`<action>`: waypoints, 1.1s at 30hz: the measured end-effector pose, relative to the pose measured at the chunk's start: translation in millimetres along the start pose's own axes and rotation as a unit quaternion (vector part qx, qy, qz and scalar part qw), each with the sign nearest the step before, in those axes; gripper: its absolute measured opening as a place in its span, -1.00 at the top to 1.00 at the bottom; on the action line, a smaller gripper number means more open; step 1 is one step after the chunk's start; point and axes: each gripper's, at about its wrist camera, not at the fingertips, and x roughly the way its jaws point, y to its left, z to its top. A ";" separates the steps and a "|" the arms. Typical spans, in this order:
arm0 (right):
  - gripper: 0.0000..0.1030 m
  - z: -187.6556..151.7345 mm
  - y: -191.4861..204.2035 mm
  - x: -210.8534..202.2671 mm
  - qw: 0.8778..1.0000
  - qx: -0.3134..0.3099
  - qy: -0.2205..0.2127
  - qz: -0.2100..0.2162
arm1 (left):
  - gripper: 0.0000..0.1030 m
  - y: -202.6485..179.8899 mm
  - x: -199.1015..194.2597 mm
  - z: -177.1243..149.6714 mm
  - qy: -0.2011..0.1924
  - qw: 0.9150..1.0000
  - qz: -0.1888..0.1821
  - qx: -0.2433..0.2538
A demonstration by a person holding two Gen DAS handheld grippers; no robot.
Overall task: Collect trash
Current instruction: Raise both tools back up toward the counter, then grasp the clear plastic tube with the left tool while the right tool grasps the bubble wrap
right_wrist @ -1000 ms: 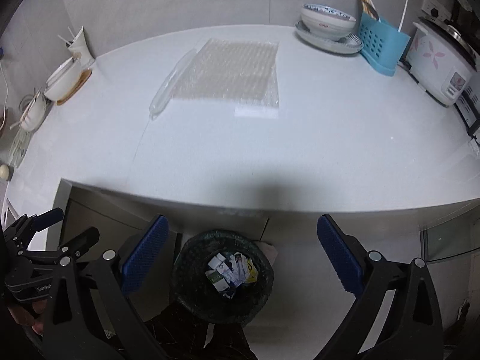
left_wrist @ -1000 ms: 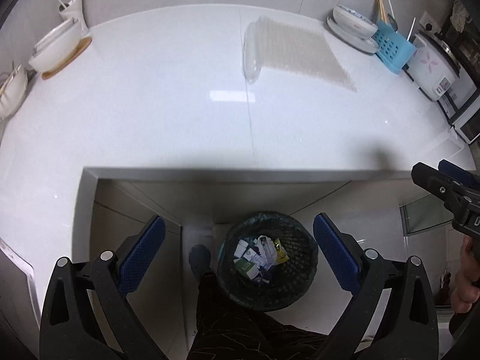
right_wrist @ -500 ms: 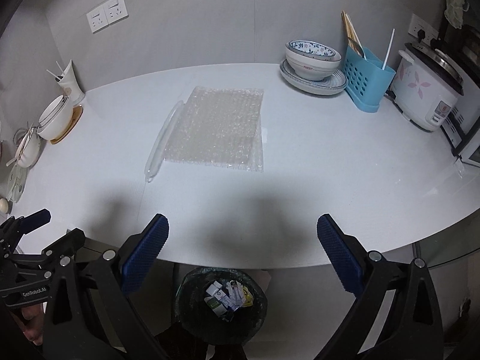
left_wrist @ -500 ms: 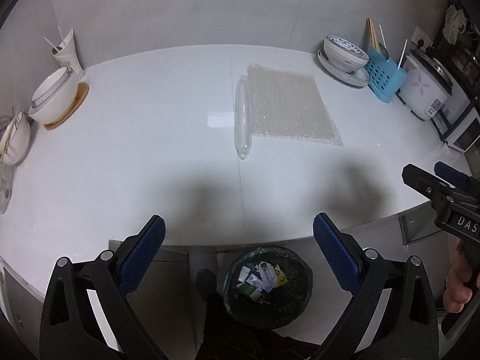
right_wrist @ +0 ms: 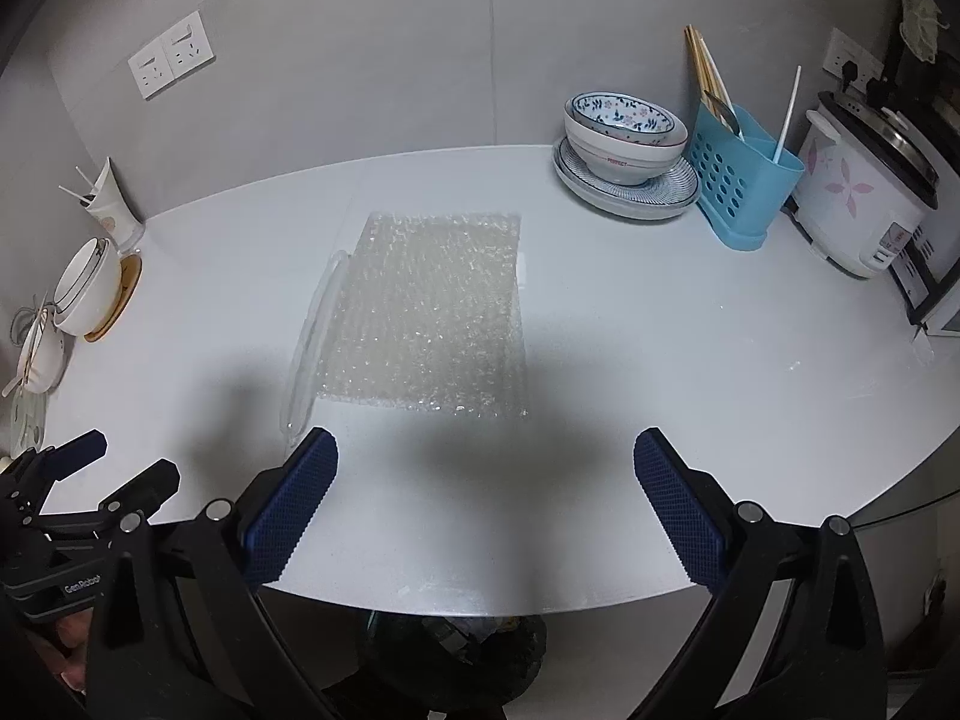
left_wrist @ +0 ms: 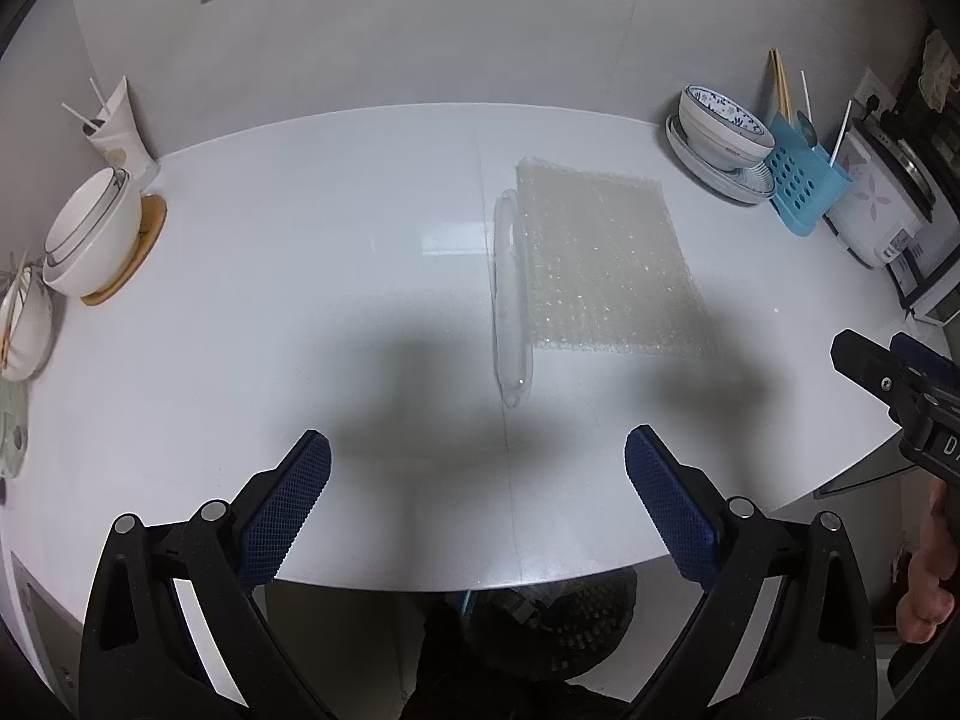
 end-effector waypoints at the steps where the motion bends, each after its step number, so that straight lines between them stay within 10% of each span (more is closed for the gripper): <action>1: -0.85 3.5 0.4 3.5 1.000 0.001 0.002 0.001 | -0.87 -0.3 3.0 4.6 0.001 1.000 0.001 0.001; 33: -0.85 74.8 8.2 189.0 0.989 0.044 0.137 -0.016 | -0.81 -3.0 171.6 93.9 0.090 0.996 0.008 0.006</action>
